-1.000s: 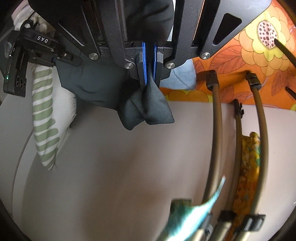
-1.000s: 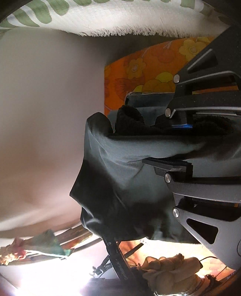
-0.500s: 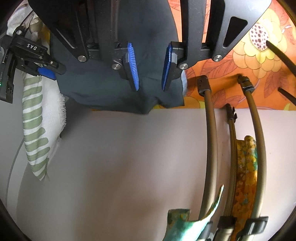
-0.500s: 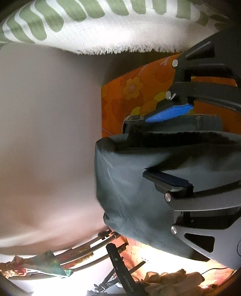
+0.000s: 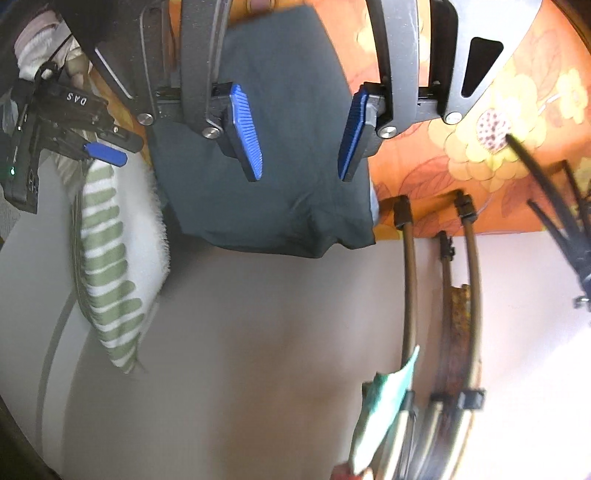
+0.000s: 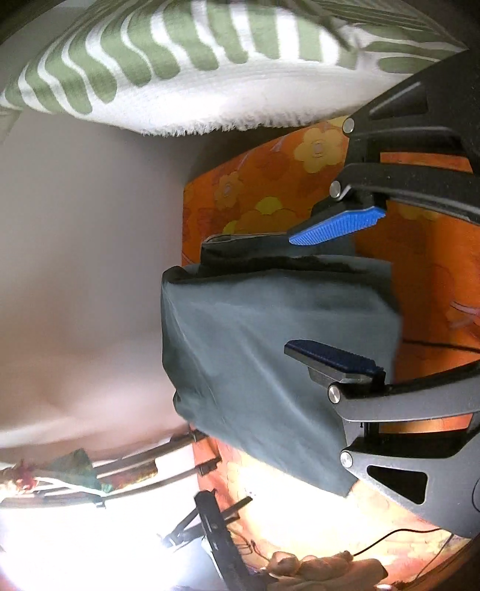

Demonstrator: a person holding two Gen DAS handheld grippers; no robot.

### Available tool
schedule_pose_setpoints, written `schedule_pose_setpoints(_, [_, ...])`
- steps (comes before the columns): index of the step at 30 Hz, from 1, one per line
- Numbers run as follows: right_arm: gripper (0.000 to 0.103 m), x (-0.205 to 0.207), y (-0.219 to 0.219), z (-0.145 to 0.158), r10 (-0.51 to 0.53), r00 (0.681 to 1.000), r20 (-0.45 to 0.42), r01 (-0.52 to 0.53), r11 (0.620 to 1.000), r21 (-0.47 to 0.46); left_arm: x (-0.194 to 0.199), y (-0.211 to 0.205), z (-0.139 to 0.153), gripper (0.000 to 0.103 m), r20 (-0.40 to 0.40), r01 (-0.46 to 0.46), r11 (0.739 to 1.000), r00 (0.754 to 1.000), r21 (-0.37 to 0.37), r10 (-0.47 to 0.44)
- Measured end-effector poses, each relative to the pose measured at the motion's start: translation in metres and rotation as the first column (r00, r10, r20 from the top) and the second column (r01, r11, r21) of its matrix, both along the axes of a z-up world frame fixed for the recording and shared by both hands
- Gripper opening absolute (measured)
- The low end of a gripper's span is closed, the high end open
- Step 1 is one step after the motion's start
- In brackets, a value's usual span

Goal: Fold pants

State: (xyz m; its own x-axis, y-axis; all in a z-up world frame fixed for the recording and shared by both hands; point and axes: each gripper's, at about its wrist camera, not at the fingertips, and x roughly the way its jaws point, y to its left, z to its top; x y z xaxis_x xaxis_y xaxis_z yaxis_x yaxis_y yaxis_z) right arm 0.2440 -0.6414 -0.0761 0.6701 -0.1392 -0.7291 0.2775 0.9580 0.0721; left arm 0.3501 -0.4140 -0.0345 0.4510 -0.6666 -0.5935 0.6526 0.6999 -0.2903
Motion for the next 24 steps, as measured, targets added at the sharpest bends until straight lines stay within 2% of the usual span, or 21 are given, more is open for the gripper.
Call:
schedule_pose_setpoints(3, [0.056, -0.019, 0.011, 0.007, 0.000, 1.000, 0.009, 0.000, 1.000, 0.002, -0.022, 0.013, 0.011, 0.043, 0.019, 0.014, 1.000, 1.000, 0.010, -0.014])
schedule_pose_setpoints(6, [0.056, -0.037, 0.024, 0.014, 0.004, 1.000, 0.018, -0.004, 1.000, -0.001, -0.046, 0.028, 0.020, 0.050, 0.052, 0.020, 1.000, 0.998, 0.017, -0.021])
schedule_pose_setpoints(11, [0.057, -0.063, 0.047, 0.027, 0.014, 0.999, 0.044, -0.014, 1.000, -0.009, -0.079, 0.051, 0.029, 0.051, 0.069, 0.034, 0.999, 0.997, 0.009, -0.035])
schedule_pose_setpoints(15, [0.062, -0.084, 0.070, 0.038, 0.020, 0.997, 0.075, -0.018, 0.999, -0.031, -0.113, 0.066, 0.037, 0.058, 0.118, 0.043, 0.999, 0.992, 0.014, -0.044])
schedule_pose_setpoints(24, [0.066, -0.134, 0.110, 0.054, 0.016, 0.992, 0.124, -0.008, 0.998, -0.065, -0.165, 0.104, 0.041, 0.058, 0.130, 0.032, 0.999, 0.991, -0.015, -0.030])
